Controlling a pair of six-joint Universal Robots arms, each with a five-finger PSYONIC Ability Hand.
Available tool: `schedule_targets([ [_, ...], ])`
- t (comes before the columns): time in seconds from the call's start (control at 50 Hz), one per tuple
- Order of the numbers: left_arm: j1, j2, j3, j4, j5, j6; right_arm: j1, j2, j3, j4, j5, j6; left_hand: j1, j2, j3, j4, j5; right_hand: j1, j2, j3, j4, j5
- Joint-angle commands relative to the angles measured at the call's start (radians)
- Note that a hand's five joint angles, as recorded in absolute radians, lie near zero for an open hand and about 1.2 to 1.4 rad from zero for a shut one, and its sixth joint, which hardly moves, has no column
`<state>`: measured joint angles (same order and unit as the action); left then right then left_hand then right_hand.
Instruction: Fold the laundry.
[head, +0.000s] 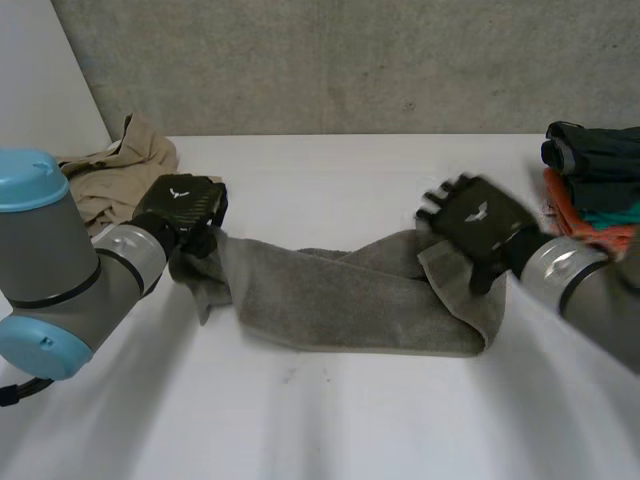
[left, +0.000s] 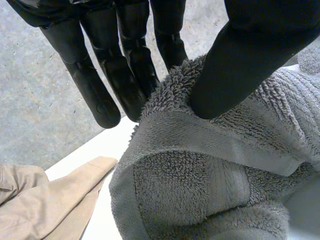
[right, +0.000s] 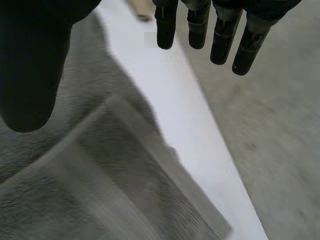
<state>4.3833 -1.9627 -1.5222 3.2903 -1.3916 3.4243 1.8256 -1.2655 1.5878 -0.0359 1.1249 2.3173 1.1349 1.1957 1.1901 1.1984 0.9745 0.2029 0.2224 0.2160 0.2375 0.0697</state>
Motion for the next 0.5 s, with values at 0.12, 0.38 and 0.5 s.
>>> schedule_targets([
  [0.12, 0.001, 0.016, -0.027, 0.003, 0.002, 0.001, 0.089, 0.316, -0.184, -0.047, 0.107, -0.199, 0.261, 0.201, 0.206, 0.198, 0.247, 0.518, 0.499, 0.505, 0.484, 0.477],
  [0.38, 0.012, 0.137, -0.052, -0.021, -0.003, -0.002, 0.067, 0.089, -0.181, -0.095, 0.153, 0.014, 0.261, 0.201, 0.206, 0.198, 0.247, 1.193, 1.174, 1.180, 1.159, 1.152],
  [0.5, 0.044, 0.278, -0.078, -0.083, 0.003, -0.048, -0.046, -0.040, -0.189, 0.042, 0.159, 0.065, 0.261, 0.201, 0.206, 0.198, 0.247, 1.193, 1.174, 1.180, 1.159, 1.152],
])
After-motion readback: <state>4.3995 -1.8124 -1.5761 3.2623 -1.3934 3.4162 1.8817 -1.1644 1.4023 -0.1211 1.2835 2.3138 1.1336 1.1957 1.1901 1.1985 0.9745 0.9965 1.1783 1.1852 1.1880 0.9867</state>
